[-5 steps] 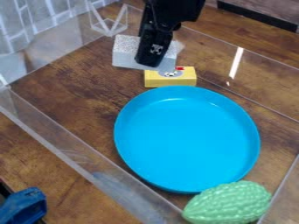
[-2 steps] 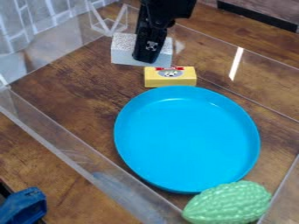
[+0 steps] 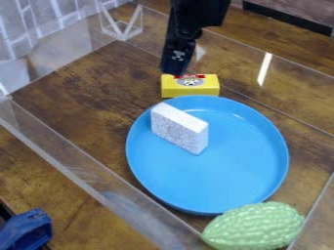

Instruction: Put the white object in the blue tray

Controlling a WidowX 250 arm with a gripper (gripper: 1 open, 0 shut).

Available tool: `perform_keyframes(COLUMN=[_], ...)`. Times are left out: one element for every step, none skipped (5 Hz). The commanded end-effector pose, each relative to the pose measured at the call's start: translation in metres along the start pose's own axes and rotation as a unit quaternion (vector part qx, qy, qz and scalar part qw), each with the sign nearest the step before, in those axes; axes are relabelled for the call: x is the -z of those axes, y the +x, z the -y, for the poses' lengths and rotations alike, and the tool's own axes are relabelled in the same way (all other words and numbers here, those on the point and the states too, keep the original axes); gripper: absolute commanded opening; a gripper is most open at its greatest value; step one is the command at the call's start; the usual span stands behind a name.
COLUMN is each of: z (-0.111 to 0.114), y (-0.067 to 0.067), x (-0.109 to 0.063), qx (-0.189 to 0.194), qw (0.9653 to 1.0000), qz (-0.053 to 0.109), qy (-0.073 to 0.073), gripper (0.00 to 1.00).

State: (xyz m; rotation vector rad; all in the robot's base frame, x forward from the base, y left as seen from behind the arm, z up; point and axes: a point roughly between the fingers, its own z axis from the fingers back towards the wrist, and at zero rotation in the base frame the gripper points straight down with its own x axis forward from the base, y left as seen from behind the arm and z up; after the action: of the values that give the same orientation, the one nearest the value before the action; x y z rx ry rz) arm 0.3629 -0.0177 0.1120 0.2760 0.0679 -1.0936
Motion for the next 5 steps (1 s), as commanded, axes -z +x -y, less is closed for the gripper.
perform_keyframes(z=[-0.013, -0.013, -0.013, -0.013, -0.013], y=[0.001, 0.006, 0.011, 0.015, 0.019], x=[-0.006, 0.006, 0.016, 0.027, 0.038], qx=[-0.002, 0.006, 0.008, 0.013, 0.012], qw=[0.9994, 0.9993, 0.9992, 0.9992, 0.9993], qz=[0.018, 0.02, 0.021, 0.021, 0.021], qy=[0.03, 0.032, 0.032, 0.032, 0.03], gripper=[1.0, 1.0, 1.0, 1.0, 1.0])
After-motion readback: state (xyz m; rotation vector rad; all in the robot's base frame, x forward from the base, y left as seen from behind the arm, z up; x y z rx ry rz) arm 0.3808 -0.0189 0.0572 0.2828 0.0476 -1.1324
